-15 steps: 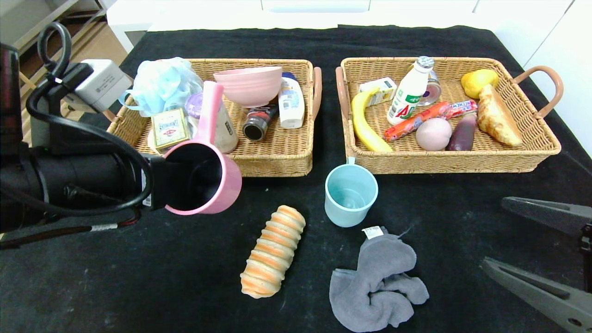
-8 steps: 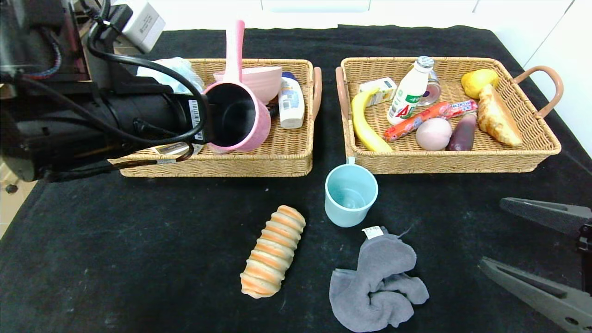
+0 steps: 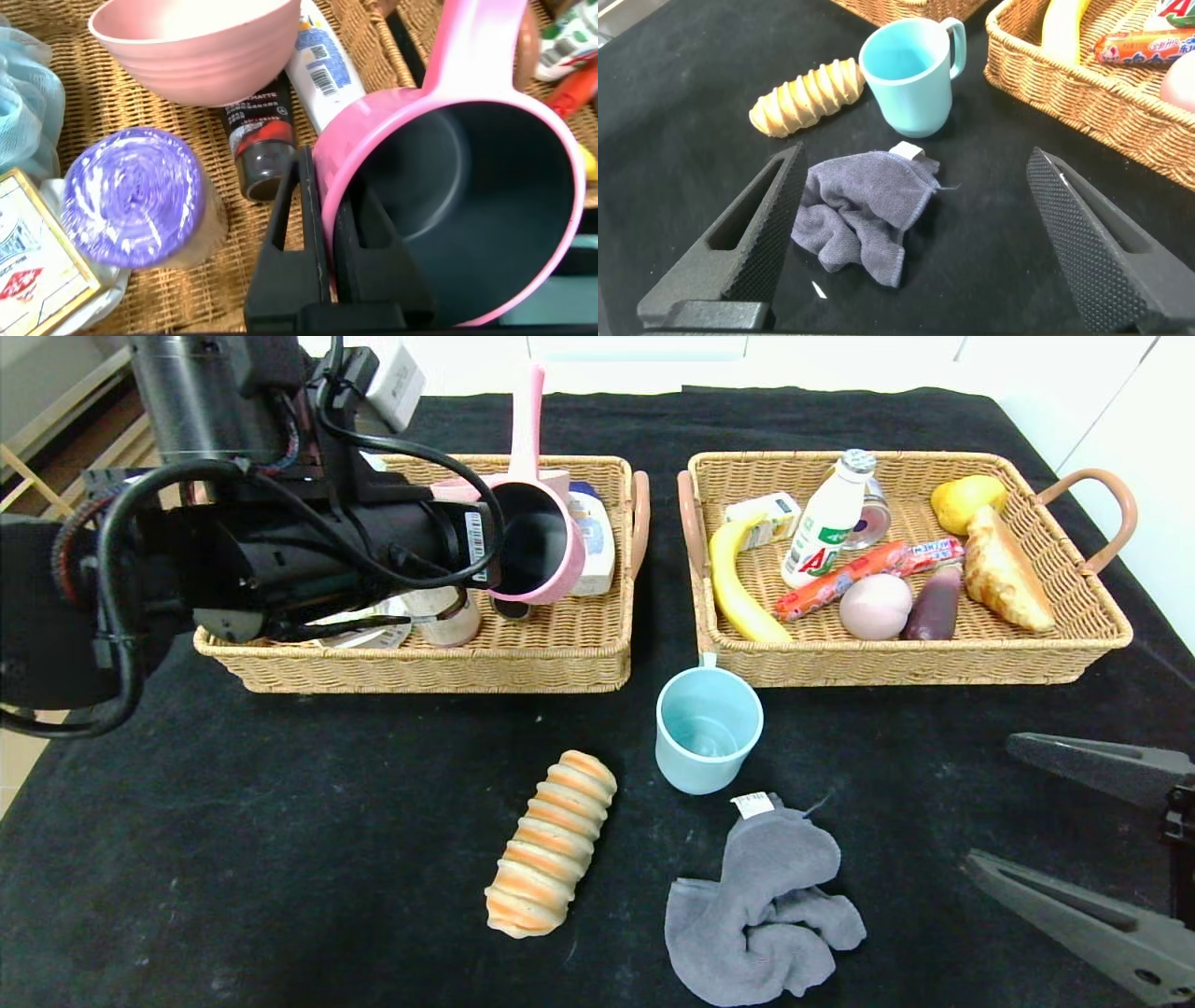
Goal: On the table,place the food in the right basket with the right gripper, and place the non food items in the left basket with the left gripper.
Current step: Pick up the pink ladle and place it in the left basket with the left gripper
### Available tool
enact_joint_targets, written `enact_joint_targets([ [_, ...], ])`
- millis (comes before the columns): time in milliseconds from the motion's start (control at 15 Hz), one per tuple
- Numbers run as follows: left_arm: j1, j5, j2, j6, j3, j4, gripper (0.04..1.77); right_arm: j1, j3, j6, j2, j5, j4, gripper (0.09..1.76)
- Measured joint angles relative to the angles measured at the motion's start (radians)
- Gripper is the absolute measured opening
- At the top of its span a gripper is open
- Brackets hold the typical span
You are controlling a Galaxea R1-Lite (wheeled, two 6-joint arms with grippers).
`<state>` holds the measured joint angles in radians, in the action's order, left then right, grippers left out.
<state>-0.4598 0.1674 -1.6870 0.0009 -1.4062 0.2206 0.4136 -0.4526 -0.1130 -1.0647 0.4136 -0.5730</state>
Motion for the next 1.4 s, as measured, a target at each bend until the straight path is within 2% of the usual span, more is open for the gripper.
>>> enact_joint_targets([
  [533, 0.0, 0.007, -0.115, 0.01, -0.139, 0.002, 0.18, -0.007, 0.0, 0.0, -0.007, 0.0, -0.003, 1.71],
  [667, 0.001, 0.027, -0.143, 0.015, -0.168, 0.002, 0.18, -0.007, 0.0, 0.0, -0.007, 0.0, -0.004, 1.71],
  [933, 0.003, 0.032, -0.185, 0.014, -0.198, 0.003, 0.18, -0.009, 0.0, 0.0, -0.007, -0.001, -0.003, 1.71],
  [1000, 0.003, 0.034, -0.19, 0.014, -0.202, 0.003, 0.28, -0.009, 0.0, 0.0, -0.007, 0.0, -0.003, 1.71],
  [1200, 0.004, 0.044, -0.196, 0.013, -0.204, 0.004, 0.75, -0.009, 0.0, 0.0, -0.007, 0.0, -0.002, 1.71],
  [1400, 0.004, 0.045, -0.196, 0.011, -0.199, 0.003, 1.05, -0.009, 0.001, 0.0, -0.008, 0.0, 0.0, 1.71],
])
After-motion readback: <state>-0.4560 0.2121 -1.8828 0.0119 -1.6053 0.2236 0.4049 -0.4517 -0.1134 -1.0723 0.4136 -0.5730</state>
